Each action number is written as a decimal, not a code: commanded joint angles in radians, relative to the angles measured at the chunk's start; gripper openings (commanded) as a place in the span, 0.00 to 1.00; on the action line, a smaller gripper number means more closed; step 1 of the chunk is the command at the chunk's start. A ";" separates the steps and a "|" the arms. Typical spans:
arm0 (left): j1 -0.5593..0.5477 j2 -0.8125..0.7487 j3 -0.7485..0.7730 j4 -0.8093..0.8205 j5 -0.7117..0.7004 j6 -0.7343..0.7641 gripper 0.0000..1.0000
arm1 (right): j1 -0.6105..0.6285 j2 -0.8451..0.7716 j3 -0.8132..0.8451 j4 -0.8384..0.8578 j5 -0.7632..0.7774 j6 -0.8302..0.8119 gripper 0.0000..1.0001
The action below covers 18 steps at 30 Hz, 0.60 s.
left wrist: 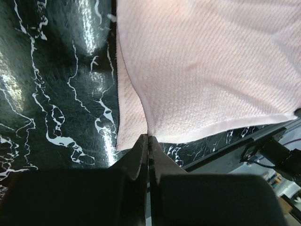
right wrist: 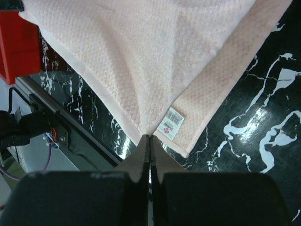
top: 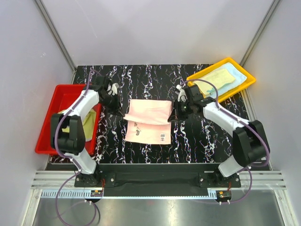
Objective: Fold and stack the towels
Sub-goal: Fold the towel
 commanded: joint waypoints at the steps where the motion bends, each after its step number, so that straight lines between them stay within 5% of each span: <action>1: -0.028 -0.089 -0.035 -0.051 -0.022 -0.010 0.00 | 0.021 -0.090 -0.036 -0.089 0.048 -0.016 0.00; 7: -0.071 -0.117 -0.285 0.083 -0.013 -0.040 0.00 | 0.043 -0.179 -0.268 0.118 -0.004 0.084 0.00; 18: -0.113 -0.082 -0.363 0.130 -0.116 -0.050 0.00 | 0.098 -0.106 -0.432 0.349 -0.007 0.179 0.00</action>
